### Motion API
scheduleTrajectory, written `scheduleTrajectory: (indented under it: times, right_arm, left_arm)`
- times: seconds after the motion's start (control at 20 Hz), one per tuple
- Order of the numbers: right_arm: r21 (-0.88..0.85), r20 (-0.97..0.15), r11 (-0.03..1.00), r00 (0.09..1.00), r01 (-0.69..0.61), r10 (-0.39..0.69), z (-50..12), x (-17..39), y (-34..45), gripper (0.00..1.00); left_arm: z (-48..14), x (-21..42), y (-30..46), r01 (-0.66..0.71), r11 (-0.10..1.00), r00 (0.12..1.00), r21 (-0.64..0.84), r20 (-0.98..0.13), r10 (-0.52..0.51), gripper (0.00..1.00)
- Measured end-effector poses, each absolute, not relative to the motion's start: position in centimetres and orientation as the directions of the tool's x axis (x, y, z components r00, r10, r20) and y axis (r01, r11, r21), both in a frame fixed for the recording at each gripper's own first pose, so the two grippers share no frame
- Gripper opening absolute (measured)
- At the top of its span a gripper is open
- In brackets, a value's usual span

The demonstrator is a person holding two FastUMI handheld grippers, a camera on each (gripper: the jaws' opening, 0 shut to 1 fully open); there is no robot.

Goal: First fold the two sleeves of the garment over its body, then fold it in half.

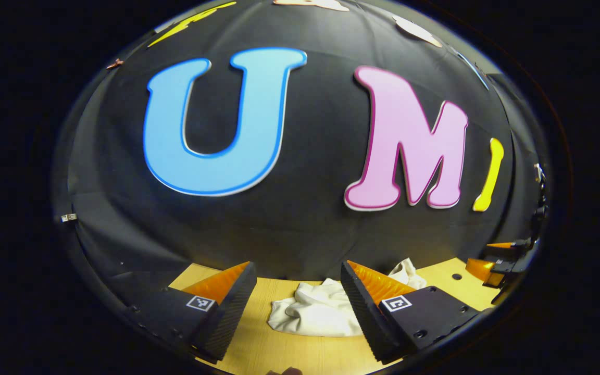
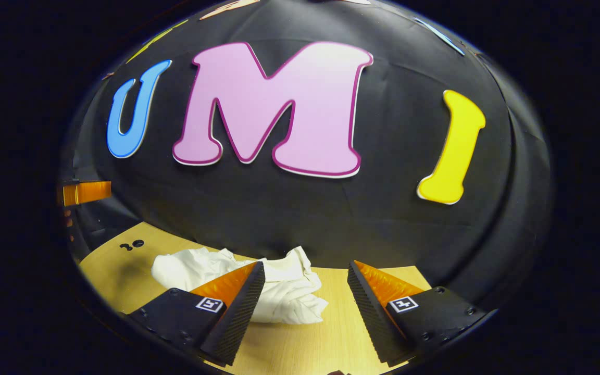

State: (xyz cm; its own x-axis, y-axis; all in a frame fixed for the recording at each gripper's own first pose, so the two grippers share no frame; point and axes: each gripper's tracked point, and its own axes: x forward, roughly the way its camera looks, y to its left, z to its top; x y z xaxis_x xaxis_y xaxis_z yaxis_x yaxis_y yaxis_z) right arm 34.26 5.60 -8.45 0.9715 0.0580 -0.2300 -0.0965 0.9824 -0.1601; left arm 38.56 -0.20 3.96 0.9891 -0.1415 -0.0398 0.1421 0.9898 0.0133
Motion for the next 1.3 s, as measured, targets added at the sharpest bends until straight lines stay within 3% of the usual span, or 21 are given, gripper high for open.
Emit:
scheduleTrajectory:
  times: [0.15, 0.65, 0.9, 1.3]
  right_arm:
    - [-0.136, -0.202, 0.985, 0.976, -0.106, 0.077, -5.8, 29.9, 5.5, 0.98]
    - [-0.023, -0.149, 0.992, 0.982, -0.120, 0.116, 0.0, 17.9, 2.1, 0.98]
    - [0.093, -0.136, 0.992, 0.986, -0.085, 0.097, 2.0, 10.9, 2.2, 0.99]
    - [0.036, -0.144, 0.997, 0.986, -0.076, 0.080, 1.3, -1.0, 2.9, 0.99]
  left_arm:
    - [6.5, 32.8, 0.8, 0.151, 0.988, 0.989, -0.021, 0.000, -0.151, 0.99]
    - [8.5, 13.4, 1.3, 0.119, 0.989, 0.985, 0.087, 0.113, -0.129, 0.99]
    - [7.6, 5.7, -0.5, 0.204, 0.973, 0.973, 0.107, 0.083, -0.213, 0.98]
    - [3.2, -2.5, -1.6, 0.256, 0.956, 0.963, 0.145, 0.042, -0.264, 0.98]
